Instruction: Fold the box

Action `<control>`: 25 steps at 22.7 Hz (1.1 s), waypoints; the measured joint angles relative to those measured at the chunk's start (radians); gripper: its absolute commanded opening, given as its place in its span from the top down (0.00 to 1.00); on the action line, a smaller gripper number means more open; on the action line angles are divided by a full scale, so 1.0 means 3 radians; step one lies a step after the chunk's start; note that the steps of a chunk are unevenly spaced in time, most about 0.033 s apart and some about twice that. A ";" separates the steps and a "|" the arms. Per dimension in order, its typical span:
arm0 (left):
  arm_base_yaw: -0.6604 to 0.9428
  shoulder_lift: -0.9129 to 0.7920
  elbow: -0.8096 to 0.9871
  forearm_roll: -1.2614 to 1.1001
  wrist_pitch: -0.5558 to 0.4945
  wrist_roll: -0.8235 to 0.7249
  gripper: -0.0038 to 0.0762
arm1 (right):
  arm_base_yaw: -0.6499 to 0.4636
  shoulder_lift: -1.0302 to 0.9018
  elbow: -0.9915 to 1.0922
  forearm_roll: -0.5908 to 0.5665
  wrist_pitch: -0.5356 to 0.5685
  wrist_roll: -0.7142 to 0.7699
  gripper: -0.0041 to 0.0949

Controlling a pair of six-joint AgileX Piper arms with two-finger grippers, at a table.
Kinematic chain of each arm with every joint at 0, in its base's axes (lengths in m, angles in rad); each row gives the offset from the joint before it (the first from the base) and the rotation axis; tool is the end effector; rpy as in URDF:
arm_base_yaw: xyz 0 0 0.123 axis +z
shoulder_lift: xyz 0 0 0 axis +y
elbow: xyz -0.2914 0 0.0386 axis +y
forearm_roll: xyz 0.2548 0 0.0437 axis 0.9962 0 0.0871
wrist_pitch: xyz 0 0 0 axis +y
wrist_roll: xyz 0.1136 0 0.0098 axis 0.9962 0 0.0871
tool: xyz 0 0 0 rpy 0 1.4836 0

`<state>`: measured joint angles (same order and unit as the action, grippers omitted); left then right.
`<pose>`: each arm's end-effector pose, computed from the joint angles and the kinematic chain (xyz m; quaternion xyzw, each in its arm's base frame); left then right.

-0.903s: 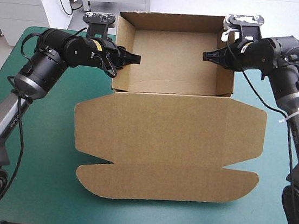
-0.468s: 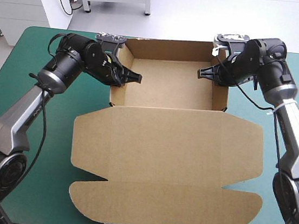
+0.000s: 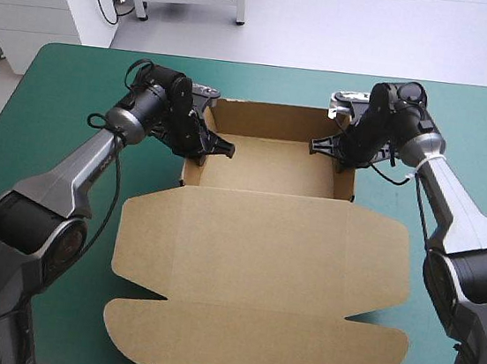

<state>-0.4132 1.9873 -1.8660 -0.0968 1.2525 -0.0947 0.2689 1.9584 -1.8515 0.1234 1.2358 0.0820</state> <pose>0.4018 -0.1876 0.2774 0.1484 0.9776 -0.0816 0.1249 0.4198 0.1294 0.2868 -0.0812 0.9824 0.0871 0.1437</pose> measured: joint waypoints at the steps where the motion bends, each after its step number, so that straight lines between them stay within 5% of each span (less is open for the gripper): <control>1: 0.0000 0.0069 -0.0041 0.0007 0.0003 0.0032 0.96 | -0.0007 0.0033 0.0084 0.0019 -0.0028 0.0032 0.97; 10: 0.0000 0.0160 -0.0119 0.0048 0.0003 0.0093 0.88 | -0.0018 0.0077 0.0198 0.0012 -0.0124 0.0085 0.97; 13: -0.0010 0.0170 -0.0119 0.0046 0.0003 0.0151 0.68 | -0.0011 0.0077 0.0198 -0.0065 -0.0136 0.0091 0.80; 17: -0.0029 0.0170 -0.0142 0.0032 -0.0033 0.0290 0.35 | 0.0018 0.0077 0.0201 -0.0083 -0.0056 -0.0133 0.24; 18: -0.0029 0.0170 -0.0146 0.0032 -0.0039 0.0316 0.31 | 0.0018 0.0077 0.0201 -0.0080 -0.0046 -0.0155 0.19; 25: -0.0029 0.0170 -0.0146 0.0079 -0.0039 0.0316 0.30 | 0.0018 0.0077 0.0201 -0.0087 -0.0020 -0.0155 0.21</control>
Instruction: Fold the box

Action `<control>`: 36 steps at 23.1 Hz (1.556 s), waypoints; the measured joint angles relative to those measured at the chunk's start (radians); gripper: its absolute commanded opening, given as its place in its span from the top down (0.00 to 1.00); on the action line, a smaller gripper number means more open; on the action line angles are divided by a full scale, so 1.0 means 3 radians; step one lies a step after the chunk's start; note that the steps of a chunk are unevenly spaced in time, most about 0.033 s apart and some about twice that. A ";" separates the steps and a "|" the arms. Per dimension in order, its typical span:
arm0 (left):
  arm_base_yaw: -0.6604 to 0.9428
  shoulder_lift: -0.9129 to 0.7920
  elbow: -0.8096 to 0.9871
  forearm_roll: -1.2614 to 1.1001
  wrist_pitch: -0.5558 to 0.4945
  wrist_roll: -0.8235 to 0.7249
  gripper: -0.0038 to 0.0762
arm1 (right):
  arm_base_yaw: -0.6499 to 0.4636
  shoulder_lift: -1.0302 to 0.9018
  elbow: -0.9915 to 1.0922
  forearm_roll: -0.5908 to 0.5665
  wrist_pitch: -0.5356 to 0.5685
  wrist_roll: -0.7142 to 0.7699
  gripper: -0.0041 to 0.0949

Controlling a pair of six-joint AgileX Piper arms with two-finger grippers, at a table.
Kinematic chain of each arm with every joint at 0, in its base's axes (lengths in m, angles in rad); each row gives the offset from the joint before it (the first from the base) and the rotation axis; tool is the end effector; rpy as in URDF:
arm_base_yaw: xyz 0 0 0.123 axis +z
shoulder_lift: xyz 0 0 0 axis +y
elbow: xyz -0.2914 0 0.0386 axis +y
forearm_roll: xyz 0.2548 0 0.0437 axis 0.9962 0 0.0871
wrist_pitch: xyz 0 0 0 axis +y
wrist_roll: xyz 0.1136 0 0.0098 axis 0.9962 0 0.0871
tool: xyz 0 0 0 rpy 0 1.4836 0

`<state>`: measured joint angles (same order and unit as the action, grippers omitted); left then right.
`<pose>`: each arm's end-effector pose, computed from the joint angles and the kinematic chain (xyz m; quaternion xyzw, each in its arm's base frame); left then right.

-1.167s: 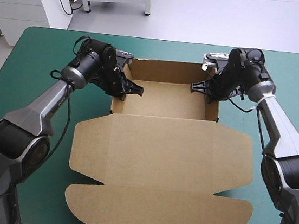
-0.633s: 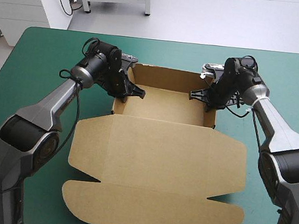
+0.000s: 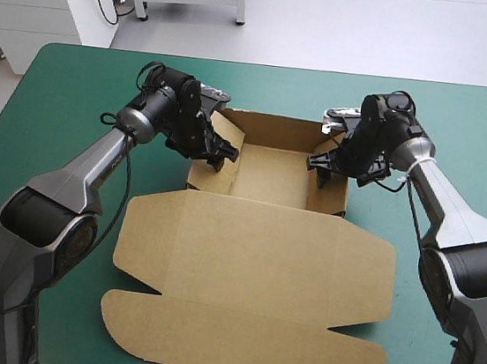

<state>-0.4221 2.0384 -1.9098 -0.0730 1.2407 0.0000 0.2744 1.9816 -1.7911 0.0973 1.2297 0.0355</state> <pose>0.4132 -0.1942 0.2673 0.2006 0.9684 -0.0652 0.1330 0.4178 0.1285 0.2591 -0.1075 0.9860 0.0652 0.1097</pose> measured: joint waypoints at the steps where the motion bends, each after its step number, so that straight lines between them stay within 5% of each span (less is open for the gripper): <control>1: 0.0000 0.0000 0.0000 0.0005 0.0000 0.0000 0.30 | 0.0000 0.0000 0.0000 0.0000 0.0000 0.0000 0.21; 14: 0.0000 -0.0457 0.0000 0.0399 0.0007 0.0000 0.31 | 0.0000 -0.0329 -0.0086 -0.0013 0.0012 -0.0024 0.21; 18: 0.0000 -0.0929 0.0000 0.0428 0.0018 0.0000 0.51 | 0.0000 -0.0588 -0.0099 -0.0017 0.0025 -0.0024 0.21; 22: 0.0000 -0.1527 0.0069 0.0449 0.0026 0.0268 0.92 | 0.0000 -0.0738 -0.0102 -0.0017 0.0048 -0.0024 0.21; 23: 0.0000 -0.1743 0.0149 0.0465 0.0026 0.0336 0.96 | 0.0000 -0.0738 -0.0102 -0.0017 0.0048 -0.0024 0.21; 36: 0.0000 -0.3628 0.2318 0.0479 0.0029 0.0566 0.96 | 0.0000 -0.0380 -0.0074 -0.0017 0.0045 -0.0024 0.22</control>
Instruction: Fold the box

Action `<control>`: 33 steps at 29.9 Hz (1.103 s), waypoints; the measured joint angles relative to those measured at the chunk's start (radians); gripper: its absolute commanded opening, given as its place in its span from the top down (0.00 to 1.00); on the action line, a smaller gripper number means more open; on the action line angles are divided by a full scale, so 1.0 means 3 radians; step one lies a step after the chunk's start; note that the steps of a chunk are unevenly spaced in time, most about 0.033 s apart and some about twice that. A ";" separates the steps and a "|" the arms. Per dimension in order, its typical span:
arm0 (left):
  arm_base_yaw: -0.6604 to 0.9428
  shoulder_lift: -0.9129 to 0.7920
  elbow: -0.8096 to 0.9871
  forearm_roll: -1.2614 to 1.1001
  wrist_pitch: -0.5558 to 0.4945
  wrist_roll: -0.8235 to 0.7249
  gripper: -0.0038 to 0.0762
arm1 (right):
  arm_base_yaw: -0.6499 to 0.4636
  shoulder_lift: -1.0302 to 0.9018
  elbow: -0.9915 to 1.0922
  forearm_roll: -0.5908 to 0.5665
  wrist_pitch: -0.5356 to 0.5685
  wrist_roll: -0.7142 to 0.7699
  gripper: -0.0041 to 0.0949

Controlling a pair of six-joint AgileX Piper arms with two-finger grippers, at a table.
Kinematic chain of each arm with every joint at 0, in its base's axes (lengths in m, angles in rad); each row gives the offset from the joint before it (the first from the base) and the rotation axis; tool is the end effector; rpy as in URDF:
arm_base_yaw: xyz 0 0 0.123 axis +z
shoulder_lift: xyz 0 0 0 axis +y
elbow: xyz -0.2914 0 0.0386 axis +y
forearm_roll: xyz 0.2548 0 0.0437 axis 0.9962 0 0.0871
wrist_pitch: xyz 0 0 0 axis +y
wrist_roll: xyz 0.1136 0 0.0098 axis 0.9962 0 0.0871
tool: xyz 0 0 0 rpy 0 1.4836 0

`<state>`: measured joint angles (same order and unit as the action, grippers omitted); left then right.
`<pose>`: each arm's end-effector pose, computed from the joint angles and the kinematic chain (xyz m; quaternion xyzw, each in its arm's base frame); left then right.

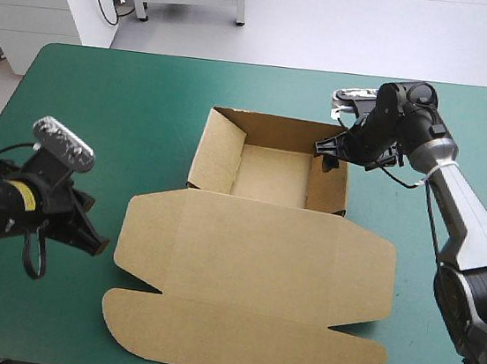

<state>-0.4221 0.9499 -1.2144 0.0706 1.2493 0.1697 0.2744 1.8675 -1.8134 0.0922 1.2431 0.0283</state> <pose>0.1557 -0.0616 0.4023 0.2746 0.9025 -0.0065 0.3319 0.4006 0.1231 0.3140 -0.1139 0.9761 0.0721 0.1703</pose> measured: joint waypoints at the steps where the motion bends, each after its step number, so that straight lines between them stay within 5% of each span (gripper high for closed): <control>1: 0.0000 -0.0108 0.0113 0.0000 0.0000 0.0000 0.96 | 0.0000 0.0036 0.0000 0.0000 0.0000 0.0000 0.22; 10: 0.0000 -0.0888 0.0839 0.0000 0.0000 -0.0026 0.96 | 0.0000 0.0314 0.0002 0.0000 -0.0019 -0.0011 0.29; 21: 0.0000 -0.1292 0.0893 0.0000 0.0000 -0.0124 0.96 | 0.0000 0.0411 0.0004 0.0015 -0.0023 -0.0039 0.98; 33: 0.0000 -0.1292 0.0896 -0.0013 0.0000 -0.0123 0.96 | 0.0002 0.0416 -0.0184 -0.0017 -0.0012 -0.0318 0.98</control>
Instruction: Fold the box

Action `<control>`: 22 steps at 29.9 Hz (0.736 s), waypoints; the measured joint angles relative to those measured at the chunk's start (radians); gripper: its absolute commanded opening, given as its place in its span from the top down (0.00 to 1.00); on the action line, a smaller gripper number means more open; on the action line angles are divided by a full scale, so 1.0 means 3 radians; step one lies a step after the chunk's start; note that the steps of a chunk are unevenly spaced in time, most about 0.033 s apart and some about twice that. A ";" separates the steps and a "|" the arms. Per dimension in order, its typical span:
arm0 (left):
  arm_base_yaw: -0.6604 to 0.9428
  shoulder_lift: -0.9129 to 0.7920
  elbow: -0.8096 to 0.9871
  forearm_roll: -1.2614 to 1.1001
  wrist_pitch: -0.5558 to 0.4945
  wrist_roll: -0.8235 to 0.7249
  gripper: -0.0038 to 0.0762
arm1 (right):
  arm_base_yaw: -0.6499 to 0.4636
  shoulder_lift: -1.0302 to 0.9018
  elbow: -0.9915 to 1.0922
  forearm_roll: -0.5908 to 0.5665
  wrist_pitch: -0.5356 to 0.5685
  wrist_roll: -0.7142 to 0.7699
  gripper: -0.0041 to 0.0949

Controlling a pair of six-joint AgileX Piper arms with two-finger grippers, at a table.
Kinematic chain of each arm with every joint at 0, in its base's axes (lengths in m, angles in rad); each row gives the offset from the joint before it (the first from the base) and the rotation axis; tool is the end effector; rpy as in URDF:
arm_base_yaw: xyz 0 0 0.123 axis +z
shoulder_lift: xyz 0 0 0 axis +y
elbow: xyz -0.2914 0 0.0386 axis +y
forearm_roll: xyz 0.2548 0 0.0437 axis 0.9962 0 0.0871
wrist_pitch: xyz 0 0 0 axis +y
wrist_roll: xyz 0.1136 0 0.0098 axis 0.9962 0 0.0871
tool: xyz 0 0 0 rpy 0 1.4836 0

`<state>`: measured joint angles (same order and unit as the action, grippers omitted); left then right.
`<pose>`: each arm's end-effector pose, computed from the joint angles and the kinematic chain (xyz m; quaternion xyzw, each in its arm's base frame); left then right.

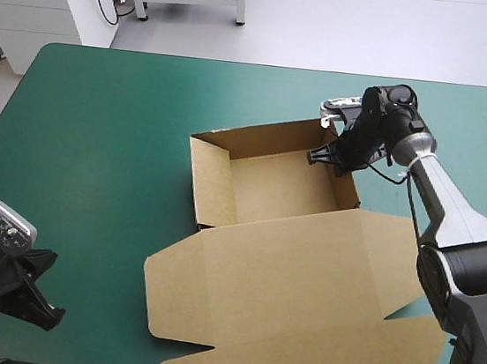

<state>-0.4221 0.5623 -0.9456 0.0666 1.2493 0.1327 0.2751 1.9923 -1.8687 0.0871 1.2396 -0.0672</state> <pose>0.0713 -0.0241 0.3669 0.2501 0.8875 -0.0227 0.3863 0.4264 0.1301 0.2763 -0.1605 0.9751 0.0578 0.1415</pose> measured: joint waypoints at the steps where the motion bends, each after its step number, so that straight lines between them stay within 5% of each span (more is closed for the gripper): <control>1: 0.0000 0.0000 0.0000 -0.0008 0.0000 0.0000 0.96 | -0.0006 0.0000 -0.0078 -0.0004 0.0000 -0.0023 0.98; 10: 0.0000 0.0000 0.0000 -0.0114 0.0000 -0.0015 0.96 | -0.0391 -0.0003 -0.0870 -0.0271 0.0013 -0.0147 0.98; 22: 0.0000 0.0000 0.0000 -0.0114 0.0000 -0.0025 0.96 | -0.1820 -0.0058 -0.0991 -0.0290 0.0033 -0.0162 0.98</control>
<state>-0.4221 0.5623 -0.9456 0.0326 1.2493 0.1251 -0.2710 1.9750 -2.1659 0.0000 1.2494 -0.1157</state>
